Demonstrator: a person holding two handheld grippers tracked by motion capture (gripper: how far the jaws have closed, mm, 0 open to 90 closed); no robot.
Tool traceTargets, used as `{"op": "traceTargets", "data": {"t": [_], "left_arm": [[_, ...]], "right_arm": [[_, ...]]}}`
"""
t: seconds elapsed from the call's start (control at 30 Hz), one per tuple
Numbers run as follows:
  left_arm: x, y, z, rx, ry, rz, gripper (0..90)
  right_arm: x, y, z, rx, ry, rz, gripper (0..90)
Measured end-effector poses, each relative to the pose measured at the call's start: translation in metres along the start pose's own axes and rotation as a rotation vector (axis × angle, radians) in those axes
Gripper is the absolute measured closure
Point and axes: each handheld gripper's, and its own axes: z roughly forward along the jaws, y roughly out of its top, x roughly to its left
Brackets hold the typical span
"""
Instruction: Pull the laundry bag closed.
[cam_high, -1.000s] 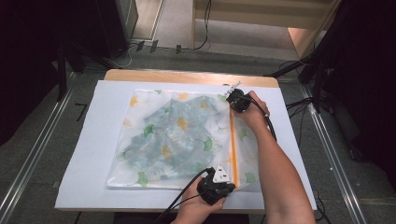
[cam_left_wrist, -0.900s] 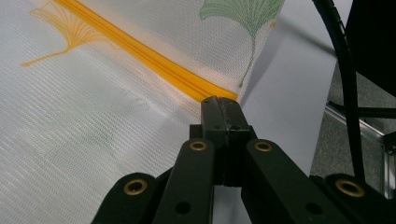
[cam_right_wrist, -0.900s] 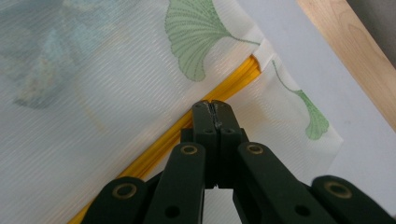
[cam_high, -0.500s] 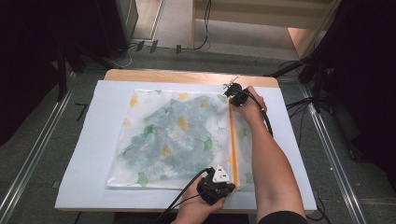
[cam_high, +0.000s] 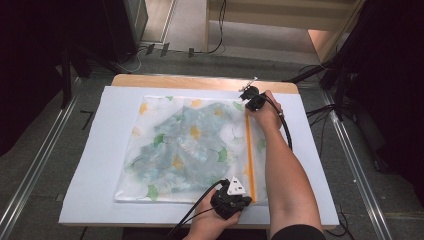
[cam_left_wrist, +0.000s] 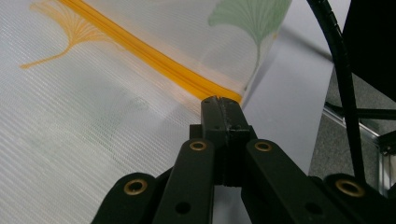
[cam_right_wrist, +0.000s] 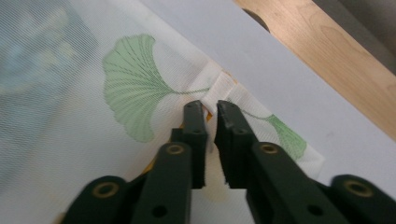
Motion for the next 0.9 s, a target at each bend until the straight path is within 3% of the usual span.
{"op": "traceTargets", "data": {"t": [0.03,0.2,0.3,0.4,0.5,0.6,0.9], "left_arm": [[0.0,0.0,0.0,0.002,0.002,0.002,90.0],[0.001,0.0,0.0,-0.003,-0.003,-0.008,90.0],[0.003,0.001,0.0,0.007,-0.018,-0.021,90.0],[0.004,0.001,0.0,0.007,-0.03,-0.032,90.0],[0.004,0.001,0.0,0.004,-0.031,-0.031,90.0],[0.004,0.002,0.0,0.007,-0.028,-0.028,90.0],[0.006,0.001,-0.004,-0.01,-0.045,-0.034,90.0]], "right_arm": [[-0.001,-0.002,-0.006,-0.019,0.023,0.047,78.2],[-0.002,-0.018,-0.027,-0.134,0.041,0.134,64.0],[0.001,-0.033,-0.041,-0.198,0.094,0.147,57.5],[0.004,-0.047,-0.051,-0.23,0.123,0.159,52.8],[0.005,-0.063,-0.06,-0.274,0.154,0.197,48.8],[0.008,-0.079,-0.067,-0.292,0.181,0.233,44.5],[0.031,-0.125,-0.085,-0.362,0.24,0.263,30.8]]}}
